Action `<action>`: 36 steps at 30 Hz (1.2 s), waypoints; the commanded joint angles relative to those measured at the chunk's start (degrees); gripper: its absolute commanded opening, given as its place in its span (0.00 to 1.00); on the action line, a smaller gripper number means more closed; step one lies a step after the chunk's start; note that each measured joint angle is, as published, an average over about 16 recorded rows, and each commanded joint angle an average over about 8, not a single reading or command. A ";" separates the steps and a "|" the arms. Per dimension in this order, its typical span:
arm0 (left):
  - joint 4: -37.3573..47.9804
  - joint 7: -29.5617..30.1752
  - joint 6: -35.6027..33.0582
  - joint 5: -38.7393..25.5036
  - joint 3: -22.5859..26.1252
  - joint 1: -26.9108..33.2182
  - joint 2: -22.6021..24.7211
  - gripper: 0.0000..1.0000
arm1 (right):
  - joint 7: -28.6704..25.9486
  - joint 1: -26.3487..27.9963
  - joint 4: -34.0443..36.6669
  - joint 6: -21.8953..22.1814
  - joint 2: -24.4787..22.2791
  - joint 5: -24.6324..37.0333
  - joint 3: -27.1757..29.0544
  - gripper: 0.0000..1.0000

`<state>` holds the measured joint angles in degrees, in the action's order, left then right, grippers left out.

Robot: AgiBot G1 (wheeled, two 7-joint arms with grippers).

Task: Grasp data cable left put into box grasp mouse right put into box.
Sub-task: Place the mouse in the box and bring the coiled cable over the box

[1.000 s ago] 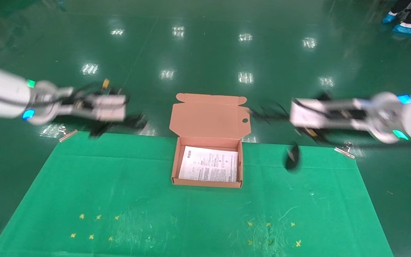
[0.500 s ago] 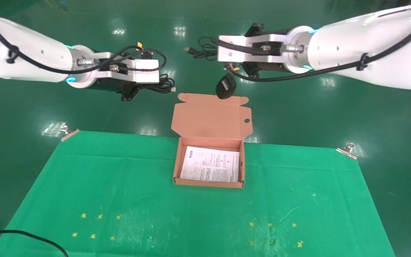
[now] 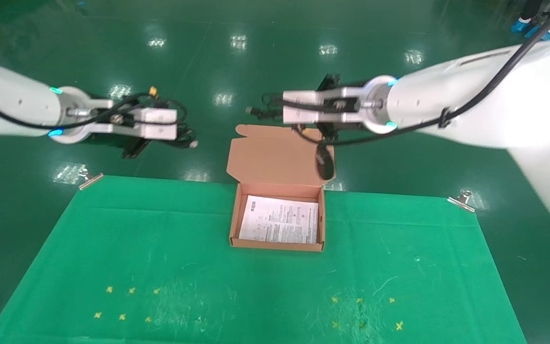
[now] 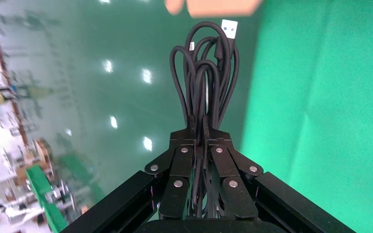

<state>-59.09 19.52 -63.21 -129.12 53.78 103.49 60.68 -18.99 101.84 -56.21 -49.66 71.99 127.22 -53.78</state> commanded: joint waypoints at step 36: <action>-5.00 5.12 -3.62 -4.01 1.07 -1.32 -2.62 0.00 | 1.25 -7.28 18.85 12.66 6.81 -21.72 -15.63 1.00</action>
<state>-64.07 24.64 -66.82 -133.11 54.84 102.17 58.07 -17.73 94.54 -37.78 -37.04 78.47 105.72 -69.02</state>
